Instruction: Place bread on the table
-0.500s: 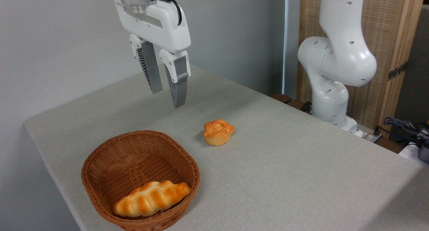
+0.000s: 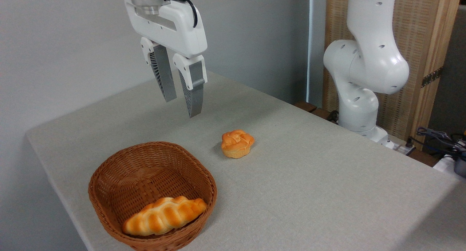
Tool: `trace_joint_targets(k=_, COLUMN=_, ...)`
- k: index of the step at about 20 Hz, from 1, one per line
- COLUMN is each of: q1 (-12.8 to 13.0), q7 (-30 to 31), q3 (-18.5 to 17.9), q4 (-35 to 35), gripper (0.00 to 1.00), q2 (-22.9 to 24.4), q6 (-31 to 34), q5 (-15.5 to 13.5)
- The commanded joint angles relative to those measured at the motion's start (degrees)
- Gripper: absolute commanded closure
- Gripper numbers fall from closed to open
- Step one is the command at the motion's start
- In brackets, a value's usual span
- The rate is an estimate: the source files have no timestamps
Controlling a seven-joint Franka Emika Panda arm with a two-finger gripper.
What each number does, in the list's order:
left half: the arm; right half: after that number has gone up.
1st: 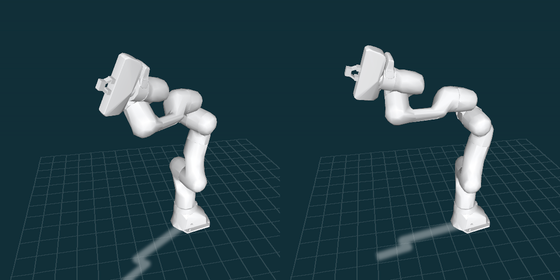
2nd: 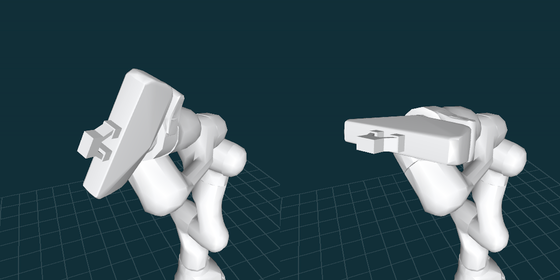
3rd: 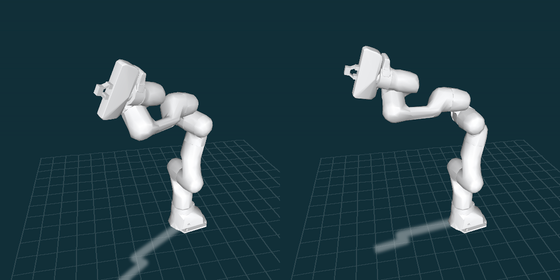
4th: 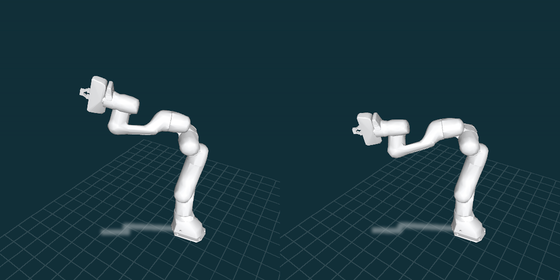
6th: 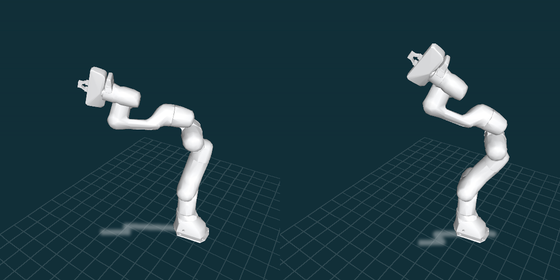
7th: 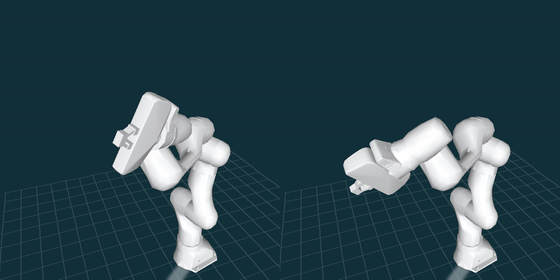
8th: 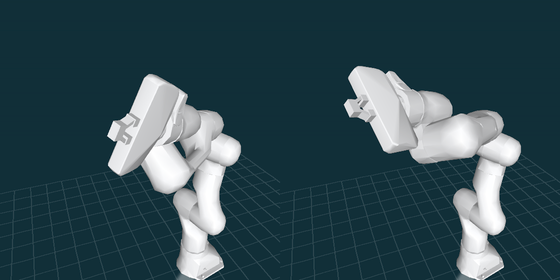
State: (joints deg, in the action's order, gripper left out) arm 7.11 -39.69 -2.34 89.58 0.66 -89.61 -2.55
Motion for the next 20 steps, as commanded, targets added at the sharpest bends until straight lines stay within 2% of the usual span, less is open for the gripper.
trace_joint_targets(k=1, q1=0.2, q7=0.7, q3=-0.5, q4=0.9, gripper=0.0, q2=0.7, q6=-1.1, q5=-1.0)
trace_joint_targets(k=7, q1=0.1, q7=0.5, q3=-0.6, q4=1.3, gripper=0.0, q2=0.6, q6=-1.7, q5=-0.9)
trace_joint_targets(k=10, q1=0.1, q7=0.5, q3=-2.4, q4=2.2, gripper=0.0, q2=0.6, q6=-5.0, q5=-1.0)
trace_joint_targets(k=14, q1=0.1, q7=0.2, q3=-2.6, q4=5.0, gripper=0.0, q2=0.7, q6=-7.4, q5=-0.4)
trace_joint_targets(k=17, q1=0.1, q7=0.2, q3=-2.6, q4=7.5, gripper=0.0, q2=0.9, q6=-11.1, q5=-0.4)
trace_joint_targets(k=20, q1=0.1, q7=0.1, q3=-2.6, q4=11.2, gripper=0.0, q2=0.9, q6=-17.9, q5=-0.2)
